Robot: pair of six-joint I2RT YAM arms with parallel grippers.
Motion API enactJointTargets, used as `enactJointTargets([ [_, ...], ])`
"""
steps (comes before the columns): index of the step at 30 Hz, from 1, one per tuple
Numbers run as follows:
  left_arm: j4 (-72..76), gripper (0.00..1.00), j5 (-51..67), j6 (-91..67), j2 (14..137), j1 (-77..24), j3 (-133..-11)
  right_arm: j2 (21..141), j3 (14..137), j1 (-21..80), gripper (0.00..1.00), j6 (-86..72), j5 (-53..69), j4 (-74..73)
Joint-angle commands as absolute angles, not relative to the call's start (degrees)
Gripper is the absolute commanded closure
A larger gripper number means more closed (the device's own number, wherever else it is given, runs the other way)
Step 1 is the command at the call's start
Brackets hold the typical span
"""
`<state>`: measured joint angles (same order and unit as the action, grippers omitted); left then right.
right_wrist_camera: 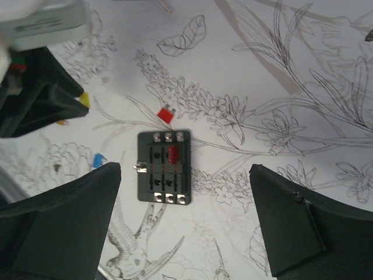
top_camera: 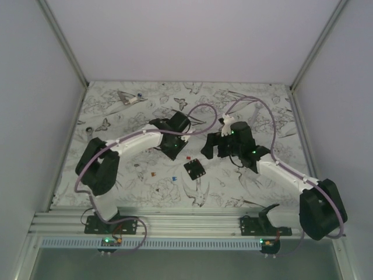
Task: Snap on the fuse box
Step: Pick up the fuse from the center of the board.
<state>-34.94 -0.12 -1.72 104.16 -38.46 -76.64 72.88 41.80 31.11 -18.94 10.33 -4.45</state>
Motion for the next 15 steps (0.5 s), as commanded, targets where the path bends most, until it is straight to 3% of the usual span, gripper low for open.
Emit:
enactJointTargets([
  [1, -29.4, 0.82, 0.7, -0.5, 97.4, -39.2, -72.2, 74.3, 43.8, 27.3, 0.02, -24.7, 23.2, 0.6],
  [12, -16.4, 0.82, 5.7, 2.3, 87.2, -40.4, -62.5, 79.7, 47.1, 23.8, 0.14, -33.2, 39.0, 4.8],
  [15, -13.1, 0.82, 6.7, 4.1, 85.3, -41.9, -60.9, 82.1, 48.9, 23.9, 0.22, -33.5, 42.2, 4.0],
])
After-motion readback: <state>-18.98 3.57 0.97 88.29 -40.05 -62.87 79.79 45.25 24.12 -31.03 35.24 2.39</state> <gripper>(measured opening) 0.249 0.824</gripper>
